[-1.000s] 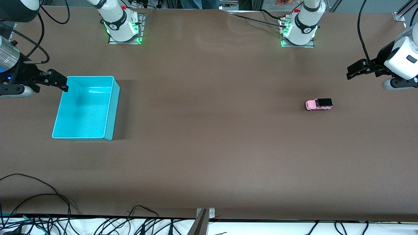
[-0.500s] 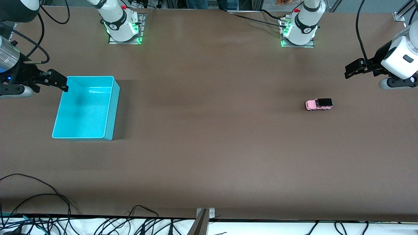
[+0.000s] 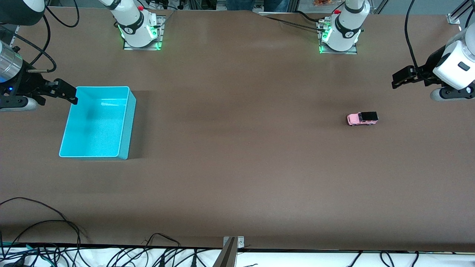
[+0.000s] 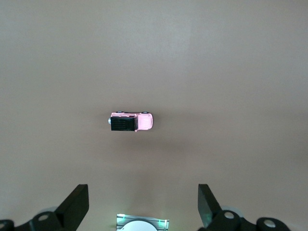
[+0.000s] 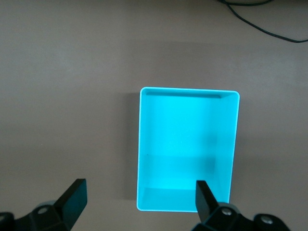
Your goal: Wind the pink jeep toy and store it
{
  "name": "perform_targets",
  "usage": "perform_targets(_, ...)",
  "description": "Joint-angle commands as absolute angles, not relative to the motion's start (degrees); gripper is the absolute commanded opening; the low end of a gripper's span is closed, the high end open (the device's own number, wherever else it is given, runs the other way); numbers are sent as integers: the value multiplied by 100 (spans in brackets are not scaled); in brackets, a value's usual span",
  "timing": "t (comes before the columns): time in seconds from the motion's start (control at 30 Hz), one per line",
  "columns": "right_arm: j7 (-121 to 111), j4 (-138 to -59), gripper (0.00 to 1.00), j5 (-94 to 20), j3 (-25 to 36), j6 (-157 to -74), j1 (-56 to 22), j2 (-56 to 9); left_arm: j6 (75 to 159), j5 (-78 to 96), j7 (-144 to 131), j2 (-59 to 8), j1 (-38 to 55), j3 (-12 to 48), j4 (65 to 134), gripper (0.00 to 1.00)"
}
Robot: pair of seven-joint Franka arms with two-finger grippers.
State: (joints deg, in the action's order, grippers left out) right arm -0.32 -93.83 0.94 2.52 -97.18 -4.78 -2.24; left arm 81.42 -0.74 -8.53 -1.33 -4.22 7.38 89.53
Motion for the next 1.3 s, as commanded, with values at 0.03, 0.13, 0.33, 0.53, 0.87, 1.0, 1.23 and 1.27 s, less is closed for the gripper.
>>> perform_targets(0.03, -123, -9246, 100, 35, 246, -9650, -448, -281, 7972, -246, -721, -211, -404, 747, 8745, 100)
perform_targets(0.13, -123, -9246, 100, 35, 246, -9650, -448, -281, 7972, -194, -774, -220, -430, 730, 8745, 100)
perform_targets(0.33, -123, -9246, 100, 35, 255, -9650, -448, -281, 8015, -255, -782, -491, -431, 729, 8754, 100)
perform_targets(0.53, -123, -9246, 100, 35, 255, -9650, -448, -281, 8086, -264, -773, -756, -475, 721, 8754, 100)
perform_targets(0.87, -123, -9246, 100, 35, 246, -9650, -448, -281, 8656, -255, -782, -950, -554, 686, 9226, 100)
perform_targets(1.0, -123, -9255, 100, 35, 255, -9650, -448, -281, 9166, -255, -782, -905, -694, 686, 9615, 100)
perform_targets(1.23, -123, -9246, 100, 35, 255, -9659, -448, -281, 10018, -255, -756, -914, -765, 694, 10299, 100)
perform_targets(1.27, -123, -9246, 100, 35, 255, -9650, -448, -281, 10124, -255, -756, -914, -747, 694, 10423, 100)
